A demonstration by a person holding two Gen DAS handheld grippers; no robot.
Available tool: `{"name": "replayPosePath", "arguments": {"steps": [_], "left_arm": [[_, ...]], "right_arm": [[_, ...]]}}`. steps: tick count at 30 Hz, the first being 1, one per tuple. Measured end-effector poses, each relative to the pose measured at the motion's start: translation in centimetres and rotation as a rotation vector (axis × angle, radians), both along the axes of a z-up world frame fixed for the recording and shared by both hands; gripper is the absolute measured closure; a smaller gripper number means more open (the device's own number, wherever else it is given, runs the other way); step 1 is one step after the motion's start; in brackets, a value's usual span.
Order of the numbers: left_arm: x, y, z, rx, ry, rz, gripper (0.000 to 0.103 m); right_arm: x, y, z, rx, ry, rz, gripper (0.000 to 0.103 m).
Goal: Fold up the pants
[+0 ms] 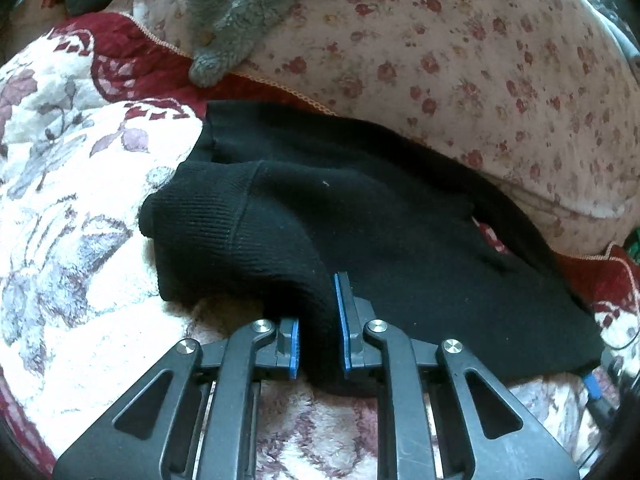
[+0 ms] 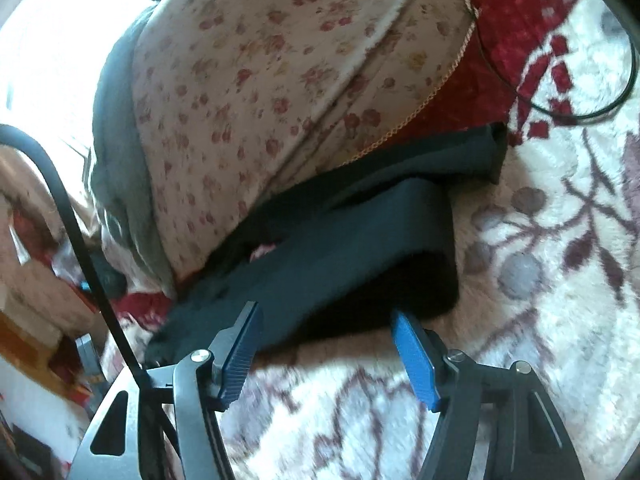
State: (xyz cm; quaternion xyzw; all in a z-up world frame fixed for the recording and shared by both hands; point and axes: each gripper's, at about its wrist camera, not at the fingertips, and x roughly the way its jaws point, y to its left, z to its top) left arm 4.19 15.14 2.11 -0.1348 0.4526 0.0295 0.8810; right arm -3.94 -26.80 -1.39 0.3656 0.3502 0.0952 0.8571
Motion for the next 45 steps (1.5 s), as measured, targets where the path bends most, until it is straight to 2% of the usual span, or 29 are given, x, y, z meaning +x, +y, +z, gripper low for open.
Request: {"name": "replayPosePath", "arguments": {"steps": [1, 3, 5, 7, 8, 10, 12, 14, 21, 24, 27, 30, 33, 35, 36, 37, 38, 41, 45], "left_arm": [[0.0, -0.1, 0.0, 0.009, 0.0, -0.002, 0.089], [0.1, -0.1, -0.1, 0.015, 0.0, -0.005, 0.089], [0.2, 0.0, -0.1, 0.012, 0.001, -0.011, 0.09], [0.3, 0.2, -0.1, 0.005, 0.002, -0.019, 0.091], [0.4, 0.4, 0.1, -0.006, 0.001, -0.023, 0.092], [0.4, 0.7, 0.5, -0.026, -0.003, -0.024, 0.093], [0.4, 1.0, 1.3, -0.042, -0.015, -0.028, 0.094], [0.2, 1.0, 2.5, -0.032, -0.046, -0.037, 0.094], [-1.1, 2.2, 6.7, -0.022, -0.124, -0.045, 0.094], [-2.1, 4.1, 8.4, -0.02, -0.153, -0.028, 0.094], [-3.9, 6.0, 9.1, 0.006, -0.164, -0.021, 0.094], [-6.2, 8.1, 8.3, 0.035, -0.144, -0.003, 0.094], [-7.9, 10.1, 5.4, 0.054, -0.067, 0.029, 0.094], [-8.8, 11.0, 3.1, 0.03, -0.015, 0.042, 0.094], [-9.0, 11.0, 2.7, 0.03, -0.014, 0.043, 0.094], [-9.4, 10.7, 2.4, 0.042, -0.022, 0.044, 0.094], [-9.6, 10.4, 2.5, 0.049, -0.03, 0.046, 0.094], [-9.7, 9.5, 2.7, 0.063, -0.046, 0.055, 0.094], [-9.5, 9.9, 2.7, 0.045, -0.033, 0.071, 0.094]], "right_arm": [[0.5, -0.1, -0.1, 0.011, 0.007, -0.009, 0.041], [1.3, -0.5, -0.3, 0.021, 0.003, -0.032, 0.053], [2.0, -1.5, -0.6, 0.023, 0.009, -0.082, 0.077], [2.3, -2.6, -1.0, 0.055, -0.008, -0.117, 0.091], [2.3, -3.1, -1.0, 0.064, -0.016, -0.135, 0.094], [2.1, -3.6, -0.2, 0.058, -0.049, -0.14, 0.095], [1.6, -3.0, 1.6, -0.014, -0.088, -0.121, 0.096], [1.2, -2.3, 3.5, -0.079, -0.126, -0.104, 0.096], [-0.6, 0.2, 10.0, -0.185, -0.257, -0.062, 0.096], [-1.9, 2.0, 12.5, -0.238, -0.301, -0.015, 0.096], [-3.4, 4.2, 13.2, -0.266, -0.306, 0.062, 0.096], [-5.0, 6.7, 11.1, -0.244, -0.25, 0.155, 0.096], [-6.0, 8.6, 6.8, -0.19, -0.142, 0.224, 0.096], [-6.5, 8.9, 3.4, -0.146, -0.052, 0.223, 0.09], [-6.6, 8.5, 1.9, -0.104, -0.01, 0.209, 0.087], [-6.6, 7.8, 0.8, -0.069, 0.021, 0.187, 0.079], [-6.9, 6.8, -0.1, -0.031, 0.044, 0.155, 0.078], [-7.2, 4.4, -1.4, 0.154, 0.034, 0.13, 0.075], [-7.6, 3.8, -0.7, 0.155, 0.032, 0.131, 0.072]]}}
